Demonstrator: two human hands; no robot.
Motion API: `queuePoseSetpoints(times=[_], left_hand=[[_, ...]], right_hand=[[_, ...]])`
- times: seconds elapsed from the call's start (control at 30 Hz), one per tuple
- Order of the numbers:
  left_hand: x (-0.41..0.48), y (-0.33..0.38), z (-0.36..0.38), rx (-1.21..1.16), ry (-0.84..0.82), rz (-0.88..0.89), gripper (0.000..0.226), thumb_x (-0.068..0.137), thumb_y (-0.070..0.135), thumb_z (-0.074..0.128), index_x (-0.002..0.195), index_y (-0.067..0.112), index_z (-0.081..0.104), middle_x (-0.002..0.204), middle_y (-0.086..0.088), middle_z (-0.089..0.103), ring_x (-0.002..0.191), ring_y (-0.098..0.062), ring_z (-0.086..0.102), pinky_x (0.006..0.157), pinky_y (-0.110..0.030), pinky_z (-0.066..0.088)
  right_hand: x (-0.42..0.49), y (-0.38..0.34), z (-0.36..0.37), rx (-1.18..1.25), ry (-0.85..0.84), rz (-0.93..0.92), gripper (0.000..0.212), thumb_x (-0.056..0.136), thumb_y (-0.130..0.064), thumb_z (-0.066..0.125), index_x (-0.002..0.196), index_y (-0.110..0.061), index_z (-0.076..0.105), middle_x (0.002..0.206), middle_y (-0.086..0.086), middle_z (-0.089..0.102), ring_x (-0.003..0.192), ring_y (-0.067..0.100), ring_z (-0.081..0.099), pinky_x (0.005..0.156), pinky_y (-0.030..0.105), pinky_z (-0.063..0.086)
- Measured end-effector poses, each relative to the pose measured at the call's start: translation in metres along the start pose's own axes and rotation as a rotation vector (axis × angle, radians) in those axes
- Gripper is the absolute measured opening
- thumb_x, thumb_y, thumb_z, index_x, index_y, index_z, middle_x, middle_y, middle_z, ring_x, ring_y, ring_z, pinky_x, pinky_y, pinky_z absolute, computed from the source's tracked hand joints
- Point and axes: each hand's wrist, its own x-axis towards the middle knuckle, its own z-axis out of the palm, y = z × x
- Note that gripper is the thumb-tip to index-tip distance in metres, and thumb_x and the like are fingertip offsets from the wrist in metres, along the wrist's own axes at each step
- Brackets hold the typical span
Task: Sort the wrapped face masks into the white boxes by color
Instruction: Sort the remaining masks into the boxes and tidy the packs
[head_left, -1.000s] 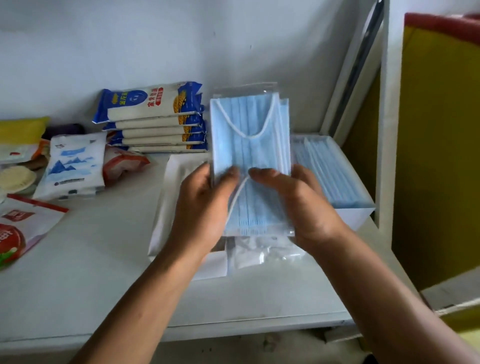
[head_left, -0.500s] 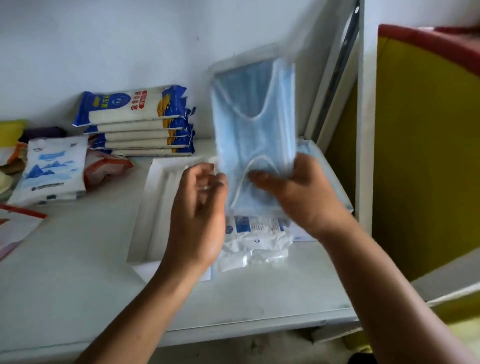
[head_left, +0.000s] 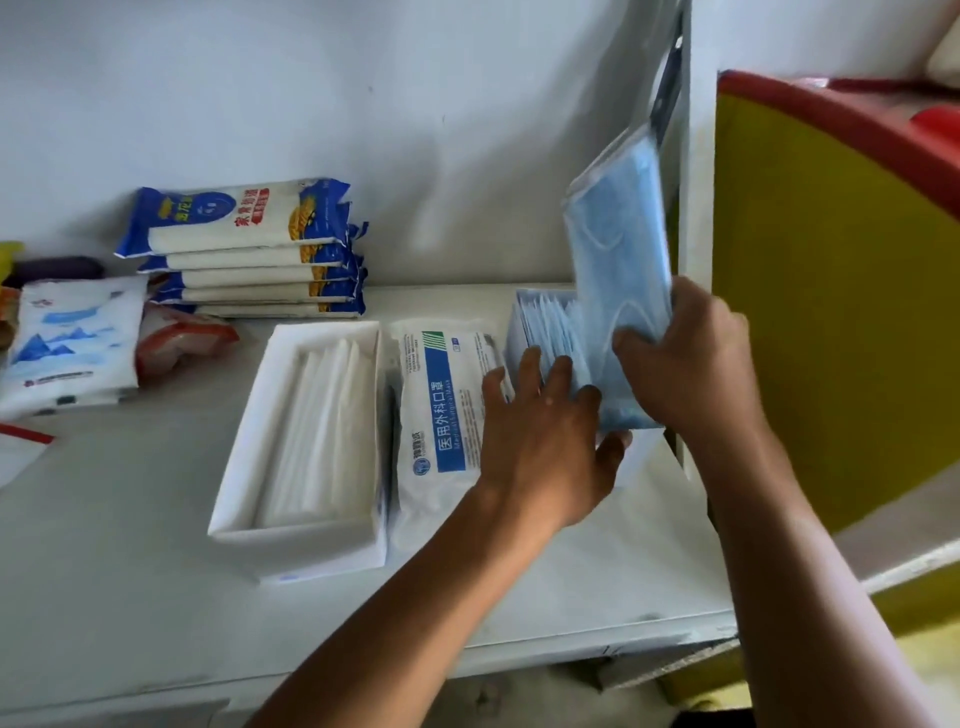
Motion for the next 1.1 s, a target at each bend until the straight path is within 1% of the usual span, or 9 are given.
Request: queuePoseSetpoints(times=[0.2,0.3,0.37,0.47,0.57,0.7,0.8,0.93,1.1], left_hand=[[-0.01,0.0,0.003,-0.002,0.037,-0.108,0.053,0.087,0.062,0.05,0.114,0.019,0.065,0.141,-0.012,0.055,0.138,-0.037,0.041,0.107,-0.059,0.036],[-0.012,-0.001,0.008,0.008,0.055,-0.12,0.056,0.087,0.065,0.047,0.115,0.019,0.064,0.143,-0.013,0.054,0.136,-0.038,0.044,0.106,-0.059,0.037],[-0.012,-0.001,0.011,0.011,0.069,-0.126,0.06,0.087,0.067,0.044,0.118,0.019,0.063,0.144,-0.013,0.054,0.136,-0.038,0.046,0.107,-0.059,0.037],[-0.012,-0.001,0.015,0.003,0.078,-0.133,0.063,0.086,0.069,0.044,0.121,0.019,0.062,0.145,-0.013,0.053,0.137,-0.038,0.045,0.107,-0.06,0.036],[-0.012,0.0,0.019,-0.003,0.087,-0.127,0.063,0.085,0.071,0.044,0.124,0.023,0.061,0.147,-0.013,0.051,0.138,-0.038,0.043,0.108,-0.06,0.036],[-0.011,0.002,0.02,-0.026,0.066,-0.136,0.061,0.084,0.073,0.043,0.124,0.031,0.062,0.151,-0.01,0.047,0.142,-0.036,0.038,0.11,-0.059,0.032],[-0.01,0.002,0.02,-0.015,0.067,-0.146,0.063,0.084,0.074,0.043,0.126,0.03,0.06,0.151,-0.009,0.046,0.142,-0.035,0.037,0.11,-0.059,0.033],[-0.01,0.003,0.019,-0.073,0.045,-0.162,0.073,0.082,0.075,0.042,0.134,0.025,0.053,0.151,-0.009,0.046,0.142,-0.034,0.038,0.111,-0.058,0.035],[-0.008,0.001,0.005,-0.329,0.045,-0.163,0.058,0.082,0.051,0.05,0.131,0.021,0.052,0.146,-0.002,0.05,0.14,-0.025,0.039,0.114,-0.049,0.035]], right_hand=[[-0.004,0.003,0.005,-0.101,-0.311,0.086,0.039,0.084,-0.016,0.073,0.117,-0.013,0.053,0.1,0.004,0.056,0.082,0.023,0.058,0.044,0.017,0.038],[-0.005,0.001,-0.001,-0.151,-0.241,0.015,0.03,0.083,-0.011,0.071,0.101,-0.014,0.048,0.093,0.004,0.054,0.076,0.022,0.055,0.045,0.016,0.034],[-0.004,0.0,-0.008,-0.184,-0.213,0.004,0.029,0.081,-0.01,0.072,0.099,-0.011,0.05,0.09,0.007,0.057,0.074,0.025,0.058,0.046,0.02,0.041],[-0.002,0.0,-0.011,-0.23,-0.324,0.069,0.031,0.078,-0.01,0.074,0.104,-0.01,0.057,0.086,0.008,0.061,0.071,0.025,0.064,0.052,0.03,0.056],[-0.001,0.0,-0.006,-0.239,-0.374,0.106,0.029,0.079,-0.012,0.075,0.102,-0.012,0.057,0.081,0.004,0.057,0.067,0.02,0.061,0.047,0.024,0.048],[-0.005,-0.002,0.008,-0.205,-0.275,0.101,0.031,0.079,-0.014,0.076,0.101,-0.014,0.053,0.089,0.002,0.053,0.075,0.02,0.055,0.045,0.019,0.036],[-0.006,-0.002,0.013,-0.192,-0.254,0.09,0.033,0.079,-0.013,0.075,0.107,-0.011,0.058,0.089,0.003,0.054,0.076,0.022,0.056,0.048,0.022,0.041],[-0.003,0.0,0.005,-0.292,-0.368,0.068,0.026,0.078,-0.017,0.076,0.097,-0.012,0.058,0.076,0.0,0.052,0.064,0.016,0.054,0.047,0.022,0.039],[-0.005,-0.003,0.014,-0.263,-0.347,0.059,0.03,0.09,-0.041,0.064,0.101,-0.013,0.057,0.082,0.002,0.059,0.071,0.022,0.061,0.057,0.033,0.053]])
